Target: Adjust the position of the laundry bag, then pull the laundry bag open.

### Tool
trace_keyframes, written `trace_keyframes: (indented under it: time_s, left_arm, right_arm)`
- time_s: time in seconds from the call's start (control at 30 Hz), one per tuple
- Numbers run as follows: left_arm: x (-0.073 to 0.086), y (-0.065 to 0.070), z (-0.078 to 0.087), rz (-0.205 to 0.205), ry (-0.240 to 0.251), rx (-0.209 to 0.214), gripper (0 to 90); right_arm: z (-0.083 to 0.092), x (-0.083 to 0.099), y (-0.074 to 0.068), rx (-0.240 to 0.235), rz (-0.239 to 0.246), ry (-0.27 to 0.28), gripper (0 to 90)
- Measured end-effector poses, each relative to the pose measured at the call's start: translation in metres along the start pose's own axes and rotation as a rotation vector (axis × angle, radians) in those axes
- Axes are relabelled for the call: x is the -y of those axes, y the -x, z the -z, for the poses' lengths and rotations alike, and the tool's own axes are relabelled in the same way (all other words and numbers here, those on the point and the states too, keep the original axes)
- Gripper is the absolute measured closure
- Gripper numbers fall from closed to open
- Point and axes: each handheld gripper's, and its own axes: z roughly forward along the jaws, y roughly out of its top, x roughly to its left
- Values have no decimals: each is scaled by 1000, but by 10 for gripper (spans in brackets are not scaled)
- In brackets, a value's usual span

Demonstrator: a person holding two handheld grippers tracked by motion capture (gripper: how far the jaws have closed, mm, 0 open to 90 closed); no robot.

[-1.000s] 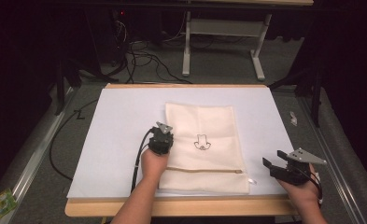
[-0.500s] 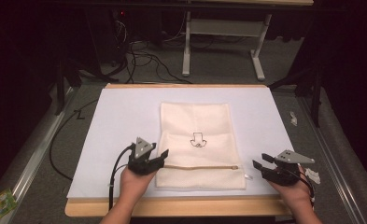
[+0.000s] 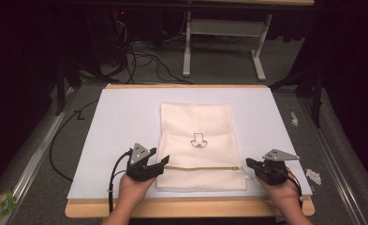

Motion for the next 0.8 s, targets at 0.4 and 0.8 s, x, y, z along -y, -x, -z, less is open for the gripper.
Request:
trace_keyframes:
  time_s: [0.4,0.8]
  left_arm:
    - [-1,4,3,-32,23,-29,400]
    - [-2,8,2,-58,32,-22,392]
  right_arm:
    - [-13,2,-10,-7,13,-56,695]
    - [-23,9,-8,-43,-31,-100,634]
